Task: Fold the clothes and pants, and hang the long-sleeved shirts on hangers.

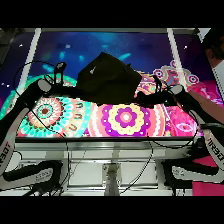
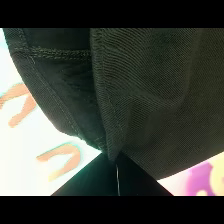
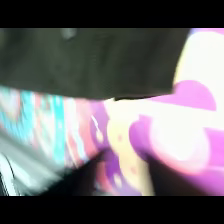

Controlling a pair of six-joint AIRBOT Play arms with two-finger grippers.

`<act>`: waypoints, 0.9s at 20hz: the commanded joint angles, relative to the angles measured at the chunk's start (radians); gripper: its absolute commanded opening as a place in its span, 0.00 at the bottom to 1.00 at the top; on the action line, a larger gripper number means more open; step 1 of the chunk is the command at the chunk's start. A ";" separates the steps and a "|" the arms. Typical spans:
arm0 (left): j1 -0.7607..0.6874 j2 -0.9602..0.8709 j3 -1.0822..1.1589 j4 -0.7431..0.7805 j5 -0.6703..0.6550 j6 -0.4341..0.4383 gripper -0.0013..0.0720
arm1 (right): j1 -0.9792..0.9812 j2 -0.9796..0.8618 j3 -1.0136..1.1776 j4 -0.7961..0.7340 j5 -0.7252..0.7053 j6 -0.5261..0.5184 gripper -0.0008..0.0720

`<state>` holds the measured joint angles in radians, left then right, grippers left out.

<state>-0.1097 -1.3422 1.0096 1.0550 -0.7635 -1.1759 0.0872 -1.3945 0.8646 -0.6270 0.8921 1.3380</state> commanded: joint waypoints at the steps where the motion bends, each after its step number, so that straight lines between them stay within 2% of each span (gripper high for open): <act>1: -0.001 0.000 0.000 -0.010 0.000 0.000 0.04 | 0.001 -0.003 -0.112 0.103 -0.215 0.031 0.67; 5: -0.001 0.000 0.000 -0.019 0.000 0.000 0.04 | 0.000 -0.092 -0.020 0.099 -0.272 0.029 0.67; 10: -0.001 0.000 0.000 -0.019 0.000 0.000 0.04 | 0.036 -0.210 0.114 0.101 -0.178 0.002 0.66; 12: -0.001 -0.001 0.000 -0.019 0.000 0.000 0.04 | 0.064 -0.216 0.142 0.100 -0.165 0.000 0.56; 14: -0.001 -0.001 0.000 -0.019 0.000 0.000 0.04 | 0.084 -0.216 0.155 0.100 -0.150 -0.028 0.39; 15: -0.001 -0.002 0.000 -0.018 0.000 0.000 0.04 | 0.089 -0.216 0.158 0.100 -0.138 -0.042 0.15; 16: -0.001 -0.002 0.000 -0.018 0.000 0.001 0.04 | 0.088 -0.212 0.159 0.105 -0.096 -0.045 0.03; 18: 0.000 0.006 0.000 -0.014 0.000 0.002 0.04 | 0.085 -0.179 0.159 0.103 0.010 -0.093 0.03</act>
<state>-0.1104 -1.3418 1.0096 1.0370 -0.7635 -1.1755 0.1654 -1.5932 1.0126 -0.5285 0.7864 1.2968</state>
